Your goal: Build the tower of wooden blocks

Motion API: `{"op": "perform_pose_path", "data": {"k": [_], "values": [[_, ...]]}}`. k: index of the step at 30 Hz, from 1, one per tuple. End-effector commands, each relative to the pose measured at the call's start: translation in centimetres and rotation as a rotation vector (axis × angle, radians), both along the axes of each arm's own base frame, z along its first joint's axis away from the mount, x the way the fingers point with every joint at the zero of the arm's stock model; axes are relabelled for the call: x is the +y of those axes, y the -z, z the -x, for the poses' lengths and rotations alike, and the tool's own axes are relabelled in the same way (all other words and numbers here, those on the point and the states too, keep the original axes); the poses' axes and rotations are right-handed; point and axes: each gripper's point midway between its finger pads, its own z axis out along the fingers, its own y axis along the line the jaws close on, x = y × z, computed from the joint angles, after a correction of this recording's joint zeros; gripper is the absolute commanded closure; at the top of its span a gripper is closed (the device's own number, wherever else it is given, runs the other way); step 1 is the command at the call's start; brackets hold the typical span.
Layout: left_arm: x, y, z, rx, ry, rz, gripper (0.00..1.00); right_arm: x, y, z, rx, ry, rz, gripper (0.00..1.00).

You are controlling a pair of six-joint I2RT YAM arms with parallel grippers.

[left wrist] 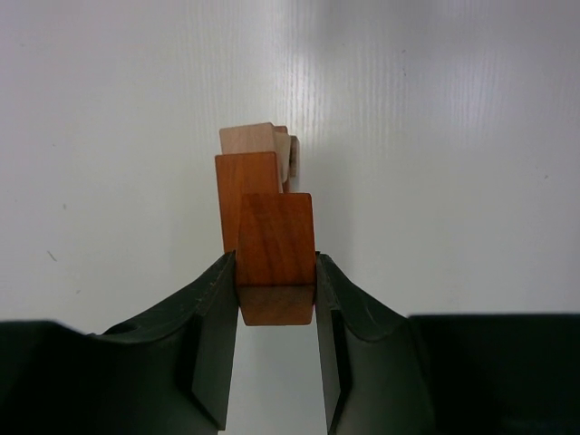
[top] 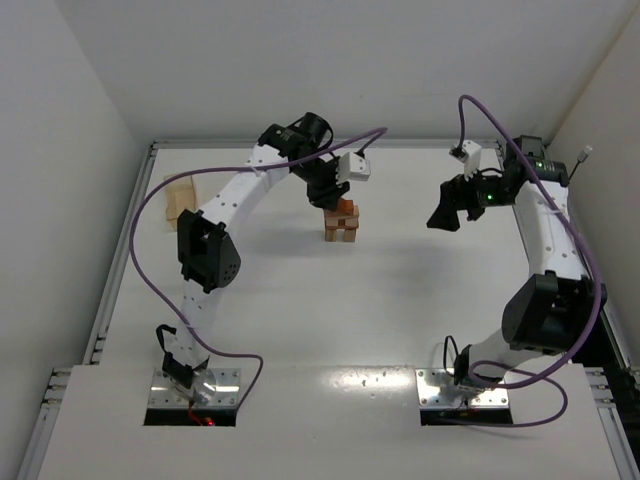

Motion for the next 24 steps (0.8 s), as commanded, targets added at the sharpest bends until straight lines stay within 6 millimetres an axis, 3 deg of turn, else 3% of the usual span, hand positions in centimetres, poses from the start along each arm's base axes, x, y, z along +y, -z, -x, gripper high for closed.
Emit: {"op": "perform_pose_path", "data": {"k": [1, 14, 24], "values": [[-2.0, -2.5, -1.0, -0.097, 0.029, 0.066, 1.00, 0.3, -1.4, -0.9, -0.060, -0.021, -0.004, 0.00], [-3.2, -2.3, -2.2, -0.131, 0.020, 0.087, 1.00, 0.3, -0.9, -1.1, -0.042, -0.021, -0.008, 0.00], [-3.3, -1.0, -2.7, -0.119, 0.015, 0.071, 1.00, 0.3, -0.6, -1.2, -0.033, -0.021, -0.010, 0.00]]}}
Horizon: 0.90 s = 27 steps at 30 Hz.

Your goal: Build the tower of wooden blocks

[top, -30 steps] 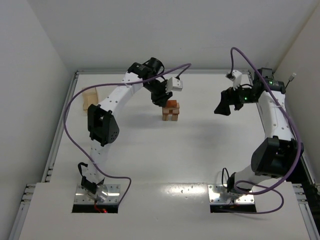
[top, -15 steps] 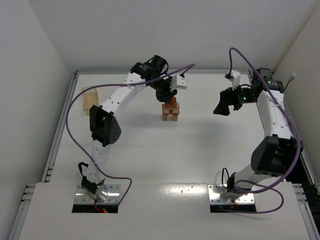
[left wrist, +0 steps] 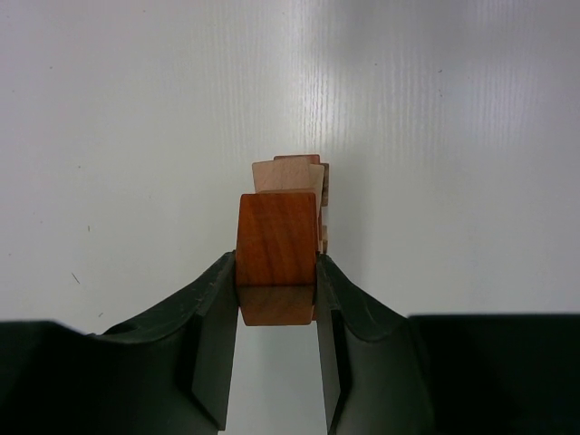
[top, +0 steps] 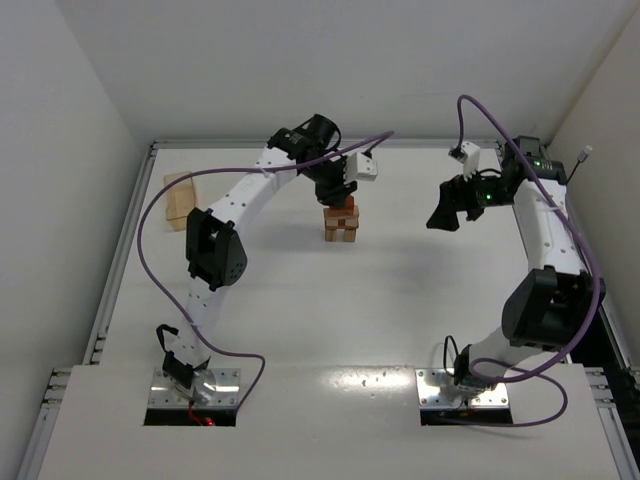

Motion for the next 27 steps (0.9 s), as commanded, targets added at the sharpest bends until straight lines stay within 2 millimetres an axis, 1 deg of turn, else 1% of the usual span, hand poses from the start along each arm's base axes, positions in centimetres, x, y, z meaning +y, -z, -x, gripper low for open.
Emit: {"op": "perform_pose_path", "data": {"k": [1, 9, 10, 11, 12, 14, 15, 16, 17, 18, 19, 20, 21, 22, 23, 24, 25, 26, 27], "values": [[-1.2, -1.8, -0.6, -0.057, 0.016, 0.047, 1.00, 0.3, -1.2, -1.0, -0.055, -0.021, -0.006, 0.00], [-1.1, -1.8, -0.7, -0.061, 0.011, 0.041, 1.00, 0.3, -0.9, -0.9, -0.037, -0.021, -0.010, 0.00], [-0.9, -1.3, -0.5, -0.045, 0.011, 0.031, 0.97, 0.3, -0.9, -0.9, -0.037, -0.021, -0.010, 0.00], [-0.9, -1.3, -0.5, -0.045, 0.011, 0.031, 0.88, 0.3, -0.9, -0.9, -0.037, -0.021, -0.010, 0.00], [-0.8, -1.0, -0.4, -0.037, 0.011, 0.026, 0.83, 0.3, -0.9, -0.9, -0.037, -0.021, -0.010, 0.00], [-1.0, -1.0, -0.3, -0.033, 0.016, 0.033, 0.76, 0.3, -0.9, -0.9, -0.037, -0.021, -0.010, 0.00], [-1.0, -1.0, -0.2, -0.026, 0.008, 0.034, 0.67, 0.3, -0.9, -0.9, -0.037, -0.021, -0.010, 0.00], [-0.9, -0.7, -0.1, -0.018, 0.008, 0.029, 0.62, 0.3, -0.9, -0.9, -0.037, -0.021, -0.010, 0.00], [-0.9, -0.7, -0.1, -0.018, 0.008, 0.029, 0.59, 0.3, -0.9, -0.9, -0.037, -0.021, -0.010, 0.00], [-0.9, -1.2, -0.1, -0.025, 0.008, 0.034, 0.56, 0.3, -0.9, -0.9, -0.037, -0.021, -0.010, 0.00], [-0.8, -0.7, 0.1, -0.014, 0.008, 0.027, 0.54, 0.3, -0.9, -0.9, -0.037, -0.021, -0.010, 0.00], [-0.7, -1.0, 0.1, -0.028, 0.015, 0.031, 0.51, 0.3, -0.9, -0.9, -0.037, -0.021, -0.010, 0.00], [-0.7, -1.0, 0.1, -0.028, 0.015, 0.031, 0.45, 0.3, -0.9, -0.9, -0.037, -0.021, -0.010, 0.00], [-0.3, -1.1, 0.1, -0.022, 0.011, 0.036, 0.43, 0.3, -0.9, -0.9, -0.037, -0.021, -0.010, 0.00], [-0.4, -1.4, -0.1, -0.037, 0.011, 0.045, 0.41, 0.3, -0.6, -1.0, -0.028, -0.021, -0.012, 0.00], [-0.5, -1.5, -0.2, -0.039, 0.004, 0.051, 0.32, 0.3, -0.6, -1.0, -0.028, -0.021, -0.012, 0.00], [-0.1, -1.9, -0.5, -0.047, -0.005, 0.056, 0.27, 0.3, -0.6, -1.0, -0.028, -0.021, -0.012, 0.00], [-0.6, -3.0, -0.7, -0.061, -0.011, 0.091, 0.23, 0.3, -0.6, -1.0, -0.028, -0.021, -0.012, 0.00], [0.1, -3.2, -1.4, -0.039, -0.055, 0.113, 0.13, 0.3, -0.6, -1.0, -0.028, -0.021, -0.012, 0.00]]}}
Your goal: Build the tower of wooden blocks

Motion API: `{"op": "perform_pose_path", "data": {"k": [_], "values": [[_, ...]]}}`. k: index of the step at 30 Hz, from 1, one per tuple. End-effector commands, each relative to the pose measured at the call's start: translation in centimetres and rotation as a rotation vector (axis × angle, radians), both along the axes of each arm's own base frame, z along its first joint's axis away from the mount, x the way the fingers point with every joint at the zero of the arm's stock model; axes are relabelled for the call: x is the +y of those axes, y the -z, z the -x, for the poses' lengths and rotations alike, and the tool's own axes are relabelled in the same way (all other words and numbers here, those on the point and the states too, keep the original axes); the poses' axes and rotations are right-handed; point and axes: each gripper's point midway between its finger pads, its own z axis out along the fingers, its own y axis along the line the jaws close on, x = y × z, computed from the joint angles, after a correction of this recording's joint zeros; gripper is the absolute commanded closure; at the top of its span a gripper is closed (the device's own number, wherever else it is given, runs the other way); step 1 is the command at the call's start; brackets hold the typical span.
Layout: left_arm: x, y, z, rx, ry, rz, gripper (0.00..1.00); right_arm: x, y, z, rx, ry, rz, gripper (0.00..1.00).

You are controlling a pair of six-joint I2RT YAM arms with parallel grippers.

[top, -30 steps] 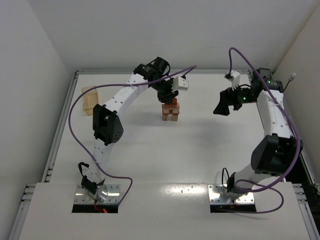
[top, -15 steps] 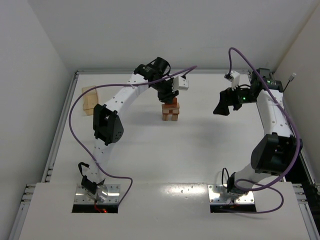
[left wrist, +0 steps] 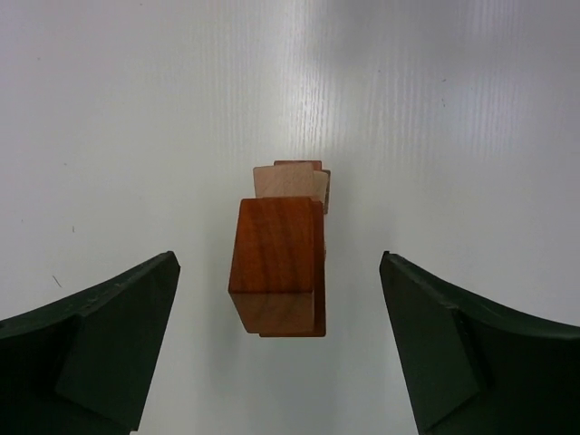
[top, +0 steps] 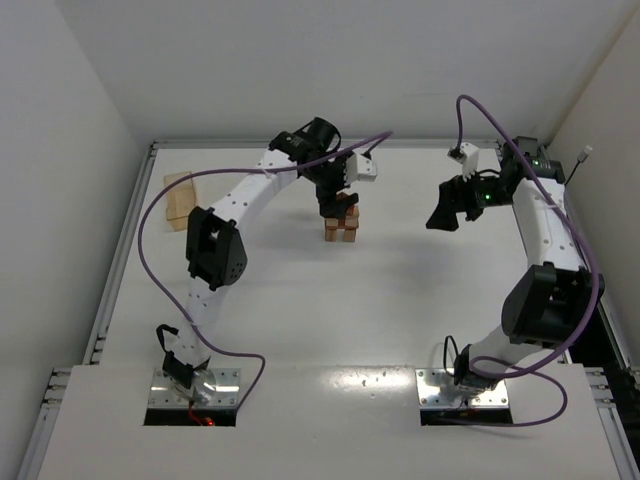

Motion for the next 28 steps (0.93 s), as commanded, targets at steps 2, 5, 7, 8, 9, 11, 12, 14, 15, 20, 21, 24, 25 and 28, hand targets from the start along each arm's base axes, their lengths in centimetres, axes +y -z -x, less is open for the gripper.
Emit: {"op": "perform_pose_path", "data": {"k": [2, 5, 7, 8, 9, 11, 12, 14, 15, 20, 21, 24, 25, 28], "values": [[0.3, -6.8, -2.0, -0.086, -0.075, 0.184, 0.04, 0.3, -1.5, -1.0, -0.057, -0.021, -0.006, 0.00], [2.3, -9.6, -3.4, -0.075, -0.203, 0.253, 0.00, 0.1, -1.7, -1.1, -0.072, -0.016, 0.009, 0.00], [4.7, -11.3, -4.6, -0.068, -0.344, 0.293, 0.00, -0.1, -1.9, -1.2, -0.080, -0.002, 0.020, 0.00], [5.8, -11.7, -5.1, -0.067, -0.398, 0.299, 0.00, -0.4, -1.5, -1.2, -0.069, 0.012, 0.033, 0.00], [6.8, -12.3, -5.6, -0.082, -0.447, 0.314, 0.00, -0.7, -1.6, -1.8, -0.087, 0.026, 0.046, 0.00], [10.9, -11.7, -5.6, -0.044, -0.613, 0.317, 0.00, -1.3, -1.2, -2.3, -0.077, 0.072, 0.069, 0.00], [12.3, -11.3, -5.6, -0.038, -0.666, 0.320, 0.00, -1.5, -1.4, -3.0, -0.102, 0.085, 0.079, 0.00], [16.5, -7.3, -5.5, 0.012, -0.822, 0.301, 0.00, -1.6, -0.7, -3.2, -0.097, 0.115, 0.073, 0.00], [19.4, -5.3, -4.9, 0.022, -0.901, 0.301, 0.00, -1.9, -1.0, -4.0, -0.140, 0.136, 0.078, 0.00], [24.6, 1.1, -1.7, 0.114, -1.137, 0.326, 0.00, -3.6, 1.4, -6.6, -0.197, 0.237, 0.130, 0.00], [25.6, 2.0, -1.4, 0.095, -1.182, 0.294, 0.00, -3.9, 2.7, -7.0, -0.166, 0.249, 0.134, 0.00], [26.5, 4.1, 0.1, 0.103, -1.214, 0.266, 0.00, -4.5, 4.1, -8.0, -0.142, 0.270, 0.150, 0.00], [26.4, 4.6, 0.3, 0.110, -1.220, 0.269, 0.00, -4.7, 5.1, -8.1, -0.118, 0.274, 0.158, 0.00], [26.5, 4.1, 0.5, 0.078, -1.207, 0.280, 0.00, -4.7, 5.3, -8.3, -0.121, 0.274, 0.158, 0.00]]}}
